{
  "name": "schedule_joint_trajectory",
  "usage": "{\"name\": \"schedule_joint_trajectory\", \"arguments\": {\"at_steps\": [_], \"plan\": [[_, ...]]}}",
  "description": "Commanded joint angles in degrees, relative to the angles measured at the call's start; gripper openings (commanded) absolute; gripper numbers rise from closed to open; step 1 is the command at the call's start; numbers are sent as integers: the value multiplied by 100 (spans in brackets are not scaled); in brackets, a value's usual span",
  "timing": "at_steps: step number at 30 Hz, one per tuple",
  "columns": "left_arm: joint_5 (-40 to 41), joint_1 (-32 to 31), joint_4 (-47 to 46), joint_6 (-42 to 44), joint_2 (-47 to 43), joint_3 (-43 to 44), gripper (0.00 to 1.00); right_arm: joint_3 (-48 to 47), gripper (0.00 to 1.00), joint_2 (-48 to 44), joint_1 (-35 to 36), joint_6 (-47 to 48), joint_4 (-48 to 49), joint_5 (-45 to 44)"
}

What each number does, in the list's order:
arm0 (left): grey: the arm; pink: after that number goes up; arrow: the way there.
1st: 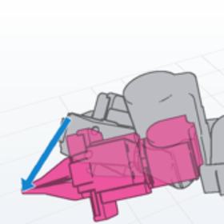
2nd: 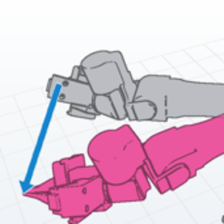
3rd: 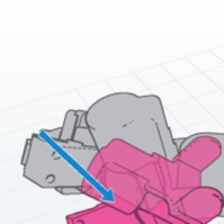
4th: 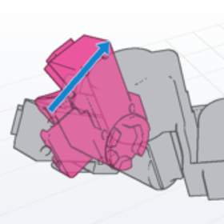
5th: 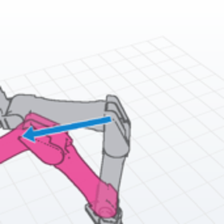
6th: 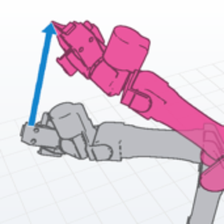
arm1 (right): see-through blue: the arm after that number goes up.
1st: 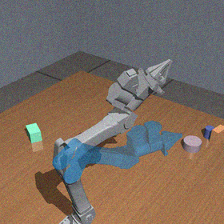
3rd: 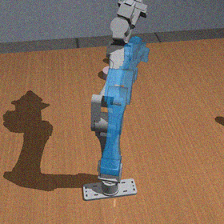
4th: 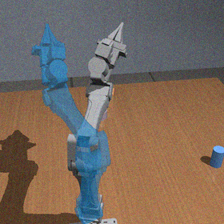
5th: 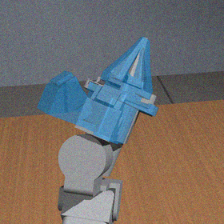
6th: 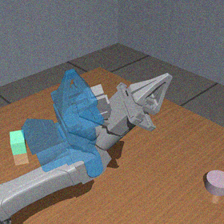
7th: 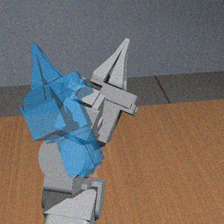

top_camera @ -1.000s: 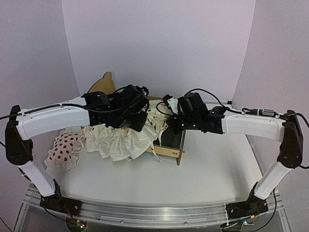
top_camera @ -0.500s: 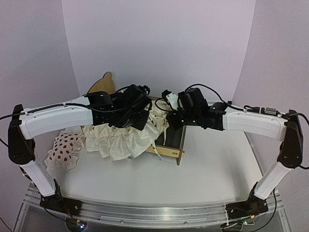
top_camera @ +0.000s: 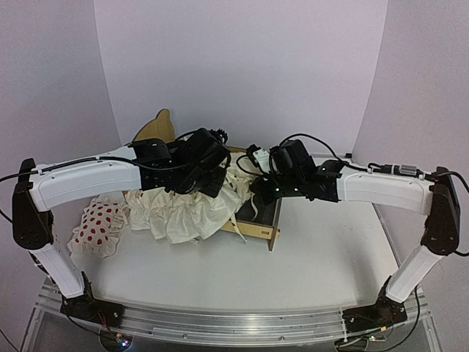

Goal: Set up the pet bed

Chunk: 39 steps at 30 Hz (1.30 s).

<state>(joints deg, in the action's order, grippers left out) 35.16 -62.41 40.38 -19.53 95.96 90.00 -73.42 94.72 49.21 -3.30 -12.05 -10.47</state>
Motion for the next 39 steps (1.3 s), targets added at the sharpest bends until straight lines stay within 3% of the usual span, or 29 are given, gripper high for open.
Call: {"name": "schedule_joint_trajectory", "arguments": {"at_steps": [1,23,39], "plan": [[247,77,-200,2,-80,198,0,117,0,-237,27,-570,-7,448],[100,133,-358,62,-127,6,0,-286,0,-431,20,-1544,-17,1366],[79,133,-355,54,-127,-30,0,282,0,-69,21,-1411,1,367]]}}
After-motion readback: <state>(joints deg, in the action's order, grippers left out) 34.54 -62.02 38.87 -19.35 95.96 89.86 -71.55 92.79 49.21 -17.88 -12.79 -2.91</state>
